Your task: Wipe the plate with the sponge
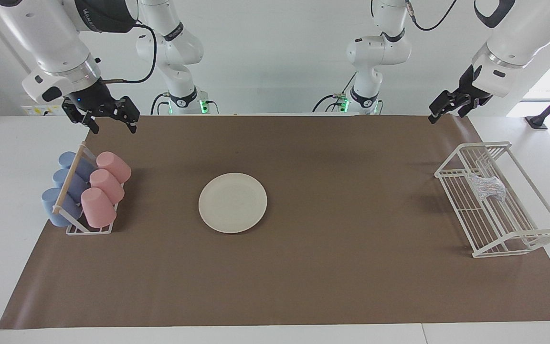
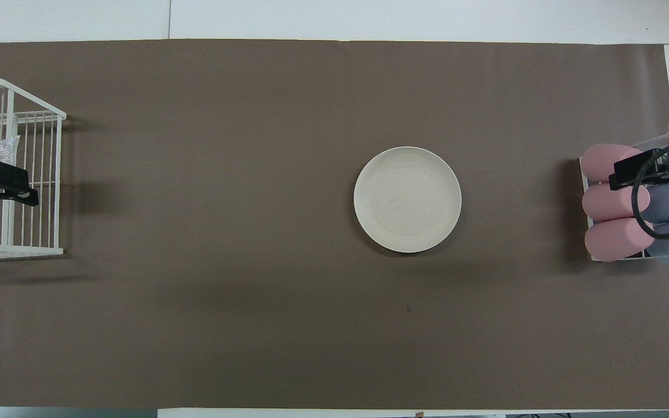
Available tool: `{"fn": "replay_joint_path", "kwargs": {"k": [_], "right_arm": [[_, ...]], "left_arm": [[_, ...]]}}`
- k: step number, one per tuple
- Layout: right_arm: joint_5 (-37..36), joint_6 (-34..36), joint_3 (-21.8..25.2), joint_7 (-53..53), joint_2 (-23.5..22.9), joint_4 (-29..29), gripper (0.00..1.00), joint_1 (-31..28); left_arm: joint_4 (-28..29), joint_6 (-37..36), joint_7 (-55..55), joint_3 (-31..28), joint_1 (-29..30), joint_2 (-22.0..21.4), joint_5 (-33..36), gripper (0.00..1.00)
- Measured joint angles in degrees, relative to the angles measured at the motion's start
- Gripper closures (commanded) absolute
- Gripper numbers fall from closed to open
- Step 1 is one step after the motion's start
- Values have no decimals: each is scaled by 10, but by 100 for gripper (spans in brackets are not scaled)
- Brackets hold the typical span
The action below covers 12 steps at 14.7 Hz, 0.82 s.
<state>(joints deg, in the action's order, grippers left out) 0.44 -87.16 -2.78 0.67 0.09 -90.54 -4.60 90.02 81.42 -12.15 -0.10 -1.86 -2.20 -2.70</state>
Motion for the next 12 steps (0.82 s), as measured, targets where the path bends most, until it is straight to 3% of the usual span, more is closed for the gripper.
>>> {"fn": "replay_joint_path", "kwargs": {"k": [6,10,12], "right_arm": [[0,0,0,-7,0,0,0,0],[5,12,-3,-102,0,0,0,0],[32,28,-12,-181,0,0,0,0]], "left_arm": [[0,1,-1,-1,0,0,0,0],[9,46,-46,-2,13,0,0,0],[30,67,-74,4,13,-1,40,0]]}}
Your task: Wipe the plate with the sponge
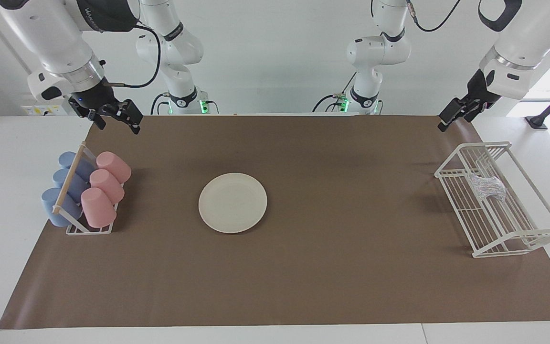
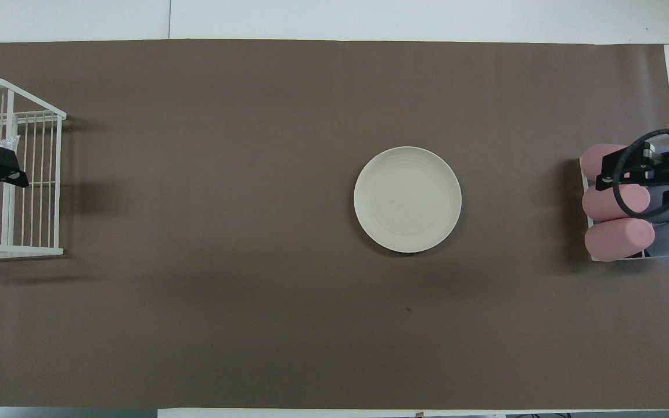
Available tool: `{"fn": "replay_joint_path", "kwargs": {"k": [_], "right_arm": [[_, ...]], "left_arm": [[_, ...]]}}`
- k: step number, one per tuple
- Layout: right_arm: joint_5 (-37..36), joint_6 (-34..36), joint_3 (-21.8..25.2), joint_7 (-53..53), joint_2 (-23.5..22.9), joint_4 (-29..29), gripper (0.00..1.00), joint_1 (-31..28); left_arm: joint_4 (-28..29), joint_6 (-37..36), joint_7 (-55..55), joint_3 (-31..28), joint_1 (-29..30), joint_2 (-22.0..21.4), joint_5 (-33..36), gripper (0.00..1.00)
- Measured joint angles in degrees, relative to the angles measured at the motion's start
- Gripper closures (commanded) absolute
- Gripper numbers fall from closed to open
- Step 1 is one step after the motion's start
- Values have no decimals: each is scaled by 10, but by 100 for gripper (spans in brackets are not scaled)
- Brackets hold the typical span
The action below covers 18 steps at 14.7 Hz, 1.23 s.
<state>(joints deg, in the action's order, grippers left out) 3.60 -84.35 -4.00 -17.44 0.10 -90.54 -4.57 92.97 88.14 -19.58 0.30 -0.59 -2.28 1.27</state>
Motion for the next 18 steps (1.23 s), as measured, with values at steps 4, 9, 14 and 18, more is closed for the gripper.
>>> {"fn": "replay_joint_path", "kwargs": {"k": [4,9,14,18], "right_arm": [[45,6,-23,-171,3,0,0,2],[78,6,-74,-396,11,0,0,5],[78,4,-170,-711,28,1,0,7],[77,-9,-196,-809,33,1,0,7]], "left_arm": [[26,13,-14,13,-37,32,138,0],[25,41,-25,14,-69,162,336,0],[-24,41,-25,14,-77,258,450,0],[-31,41,3,14,-79,275,481,0]]}}
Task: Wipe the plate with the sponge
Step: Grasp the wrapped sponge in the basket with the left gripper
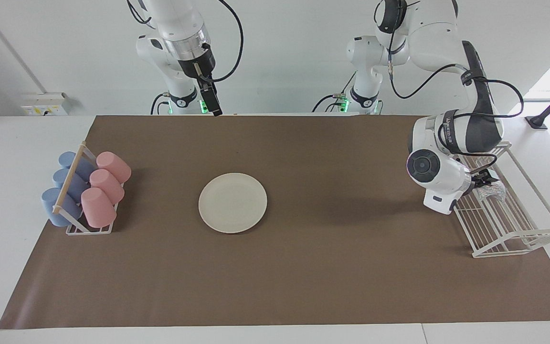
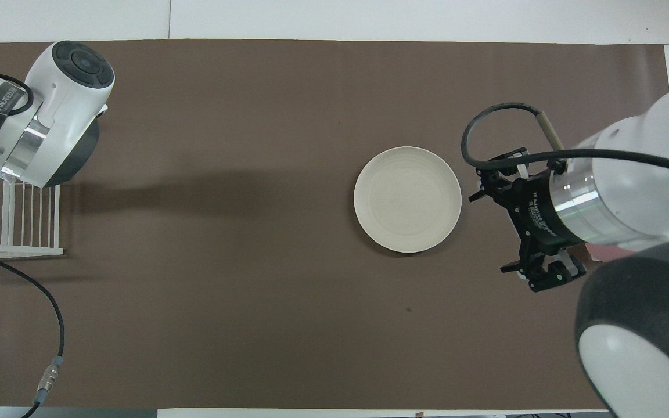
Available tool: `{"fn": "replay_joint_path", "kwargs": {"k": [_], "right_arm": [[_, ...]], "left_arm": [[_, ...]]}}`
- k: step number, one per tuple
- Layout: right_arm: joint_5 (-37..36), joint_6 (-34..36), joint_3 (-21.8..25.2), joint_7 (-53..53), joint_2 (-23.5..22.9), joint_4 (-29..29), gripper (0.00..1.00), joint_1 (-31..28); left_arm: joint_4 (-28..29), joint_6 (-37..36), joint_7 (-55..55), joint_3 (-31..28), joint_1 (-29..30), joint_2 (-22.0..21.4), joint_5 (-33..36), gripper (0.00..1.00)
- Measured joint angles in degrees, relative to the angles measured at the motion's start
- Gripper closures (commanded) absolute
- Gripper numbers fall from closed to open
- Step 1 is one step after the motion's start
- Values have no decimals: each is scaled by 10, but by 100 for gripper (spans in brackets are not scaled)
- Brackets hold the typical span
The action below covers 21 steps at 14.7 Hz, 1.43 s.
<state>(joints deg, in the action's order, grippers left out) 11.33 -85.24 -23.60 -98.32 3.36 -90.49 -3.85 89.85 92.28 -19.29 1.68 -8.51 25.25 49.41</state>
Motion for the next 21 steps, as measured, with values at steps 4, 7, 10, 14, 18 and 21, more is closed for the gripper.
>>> {"fn": "replay_joint_path", "kwargs": {"k": [4,7,10,14,18,21], "right_arm": [[0,-4,0,-20,0,-4,0,0],[-7,-45,-1,-73,0,-15,0,28],[-38,-103,-3,-146,1,-39,0,89],[-41,-108,-3,-157,6,-48,0,98],[-41,-108,-3,-157,8,-48,0,97],[-41,-107,-3,-157,8,-48,0,97]], "left_arm": [[-4,0,21,-1,0,1,4,25],[-4,0,25,-1,0,1,4,84],[-4,0,28,-1,0,1,6,100],[-4,0,31,-1,0,1,8,100],[-15,-3,43,-2,0,0,5,100],[-49,-37,51,-5,0,-21,-89,100]]}}
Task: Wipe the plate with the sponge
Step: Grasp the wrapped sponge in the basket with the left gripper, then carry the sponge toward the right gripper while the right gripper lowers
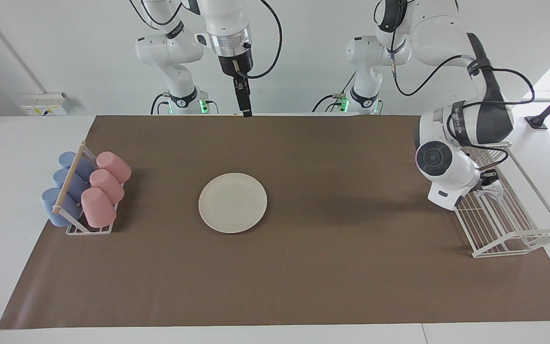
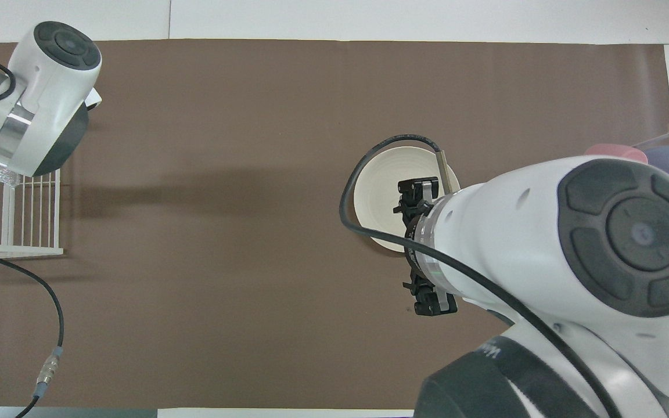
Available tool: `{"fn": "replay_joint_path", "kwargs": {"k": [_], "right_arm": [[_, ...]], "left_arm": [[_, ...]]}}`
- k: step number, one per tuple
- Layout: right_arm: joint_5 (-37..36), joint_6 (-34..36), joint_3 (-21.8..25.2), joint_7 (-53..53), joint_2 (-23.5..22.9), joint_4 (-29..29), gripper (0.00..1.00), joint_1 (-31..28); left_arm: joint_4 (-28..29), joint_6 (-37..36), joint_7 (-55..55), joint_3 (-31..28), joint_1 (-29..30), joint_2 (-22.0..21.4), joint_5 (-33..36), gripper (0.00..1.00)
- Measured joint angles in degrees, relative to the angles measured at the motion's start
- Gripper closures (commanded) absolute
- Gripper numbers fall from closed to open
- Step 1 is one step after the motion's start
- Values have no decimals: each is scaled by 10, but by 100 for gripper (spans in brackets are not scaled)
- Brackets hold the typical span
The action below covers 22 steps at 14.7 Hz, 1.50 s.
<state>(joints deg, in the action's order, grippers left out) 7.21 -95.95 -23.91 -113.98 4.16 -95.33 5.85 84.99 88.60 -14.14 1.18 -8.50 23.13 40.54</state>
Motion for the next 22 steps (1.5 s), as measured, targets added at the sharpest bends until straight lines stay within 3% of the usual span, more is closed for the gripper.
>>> {"fn": "replay_joint_path", "kwargs": {"k": [3,6,11,13,16,22], "right_arm": [[0,2,0,0,0,-1,0,0],[0,2,0,0,0,-1,0,0],[0,2,0,0,0,-1,0,0],[0,2,0,0,0,-1,0,0],[0,0,0,-18,1,-1,0,0],[2,-52,-2,-86,1,-7,0,43]], "left_arm": [[-52,-76,8,-2,0,-31,-127,100],[-99,-132,-4,-6,11,-52,-302,100],[-93,-143,-63,-13,99,-108,-620,100],[-43,-124,-71,-13,110,-124,-722,100],[94,-51,-53,-12,111,-177,-874,100],[353,17,139,-8,108,-318,-1074,100]]}}
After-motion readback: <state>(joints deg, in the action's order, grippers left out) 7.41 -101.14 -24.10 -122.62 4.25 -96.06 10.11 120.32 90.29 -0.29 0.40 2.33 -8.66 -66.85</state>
